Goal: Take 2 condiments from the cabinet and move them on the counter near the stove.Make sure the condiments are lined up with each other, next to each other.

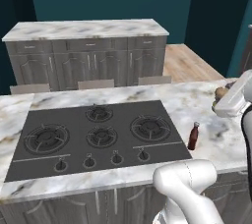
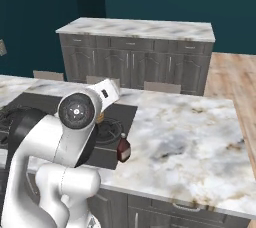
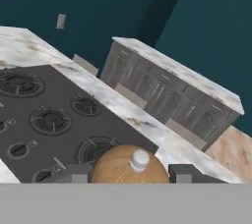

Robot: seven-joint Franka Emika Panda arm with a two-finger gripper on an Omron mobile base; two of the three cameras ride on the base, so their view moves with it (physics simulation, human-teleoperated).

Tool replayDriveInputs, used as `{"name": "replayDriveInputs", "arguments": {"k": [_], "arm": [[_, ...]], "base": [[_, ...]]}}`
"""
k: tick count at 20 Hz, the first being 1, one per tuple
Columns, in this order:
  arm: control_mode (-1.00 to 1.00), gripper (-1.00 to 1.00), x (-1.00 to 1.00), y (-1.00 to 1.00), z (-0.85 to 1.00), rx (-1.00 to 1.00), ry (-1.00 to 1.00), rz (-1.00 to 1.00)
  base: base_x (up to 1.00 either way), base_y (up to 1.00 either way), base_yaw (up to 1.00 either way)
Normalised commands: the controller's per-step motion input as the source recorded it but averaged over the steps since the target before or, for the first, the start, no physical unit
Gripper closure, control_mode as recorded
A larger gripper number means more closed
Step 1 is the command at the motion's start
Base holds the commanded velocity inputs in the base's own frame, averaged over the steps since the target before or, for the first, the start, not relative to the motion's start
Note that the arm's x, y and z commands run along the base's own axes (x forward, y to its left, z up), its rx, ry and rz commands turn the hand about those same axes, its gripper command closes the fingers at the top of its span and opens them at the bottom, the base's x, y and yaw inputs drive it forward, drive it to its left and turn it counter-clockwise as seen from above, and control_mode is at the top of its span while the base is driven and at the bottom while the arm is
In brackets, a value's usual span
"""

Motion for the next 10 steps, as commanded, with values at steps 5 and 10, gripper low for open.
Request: {"name": "replayDriveInputs", "arguments": {"k": [5,10], "arm": [[-1.00,1.00,0.00,-0.33,-0.35,0.00,0.00,0.14],[-1.00,1.00,0.00,-0.01,-0.38,0.00,0.02,0.13]], "base": [[0.00,0.00,0.00],[0.00,0.00,0.00]]}}
